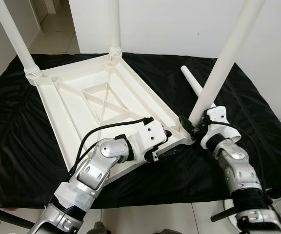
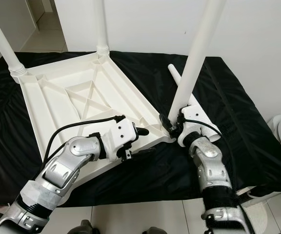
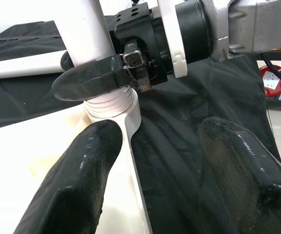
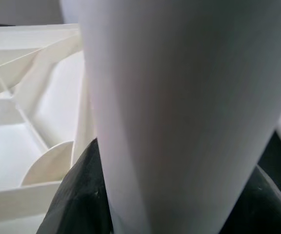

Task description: Building children table

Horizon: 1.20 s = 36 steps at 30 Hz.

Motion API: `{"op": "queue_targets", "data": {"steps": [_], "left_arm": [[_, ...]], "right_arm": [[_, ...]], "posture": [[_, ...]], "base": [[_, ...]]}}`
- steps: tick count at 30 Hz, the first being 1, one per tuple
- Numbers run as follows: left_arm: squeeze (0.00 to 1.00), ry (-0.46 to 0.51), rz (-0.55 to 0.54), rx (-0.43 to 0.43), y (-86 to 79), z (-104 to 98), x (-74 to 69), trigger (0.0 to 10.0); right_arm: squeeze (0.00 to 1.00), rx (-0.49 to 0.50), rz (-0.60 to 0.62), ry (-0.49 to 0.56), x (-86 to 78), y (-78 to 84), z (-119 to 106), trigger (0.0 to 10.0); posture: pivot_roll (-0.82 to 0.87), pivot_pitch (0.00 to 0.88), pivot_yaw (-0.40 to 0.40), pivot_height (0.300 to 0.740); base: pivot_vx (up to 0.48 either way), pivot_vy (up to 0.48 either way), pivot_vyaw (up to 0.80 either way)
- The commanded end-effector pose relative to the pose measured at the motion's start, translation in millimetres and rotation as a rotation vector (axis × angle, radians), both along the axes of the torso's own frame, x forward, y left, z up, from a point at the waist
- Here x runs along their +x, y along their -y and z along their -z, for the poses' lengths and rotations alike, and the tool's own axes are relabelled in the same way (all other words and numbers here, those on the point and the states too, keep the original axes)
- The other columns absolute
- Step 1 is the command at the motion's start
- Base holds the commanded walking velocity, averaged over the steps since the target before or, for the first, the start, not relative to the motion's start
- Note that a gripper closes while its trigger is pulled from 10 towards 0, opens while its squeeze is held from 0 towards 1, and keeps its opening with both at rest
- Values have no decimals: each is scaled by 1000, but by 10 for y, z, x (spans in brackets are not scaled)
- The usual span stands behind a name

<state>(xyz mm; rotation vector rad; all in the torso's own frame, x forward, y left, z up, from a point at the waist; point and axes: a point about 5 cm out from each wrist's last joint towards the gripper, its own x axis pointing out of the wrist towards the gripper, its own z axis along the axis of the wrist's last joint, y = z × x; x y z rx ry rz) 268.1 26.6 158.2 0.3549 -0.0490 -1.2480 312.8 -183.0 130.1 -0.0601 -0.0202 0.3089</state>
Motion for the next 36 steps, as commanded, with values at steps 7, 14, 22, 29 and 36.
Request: {"op": "queue_targets", "data": {"steps": [7,14,22,29,36], "left_arm": [[0,7,-2,13,1,24,-19,10000],[0,1,1,12,13,31,-36,10000],[0,-3,8,12,23,36,-52,10000],[0,1,1,12,13,27,-30,10000],[0,1,-1,10,21,29,-37,10000]], "right_arm": [[0,55,296,-69,-33,-78,73,10000],[0,132,595,-91,-36,-303,69,10000],[0,117,562,-65,-29,-481,-23,10000],[1000,106,539,-30,-48,-472,-69,10000],[1000,127,494,2,-42,-490,-116,10000]], "posture": [[-7,0,-27,740],[-6,0,-33,740],[-10,0,-31,740],[-8,0,-34,740],[-7,0,-37,740]], "base": [[0,0,0],[0,0,0],[0,0,0],[0,0,0],[0,0,0]]}}
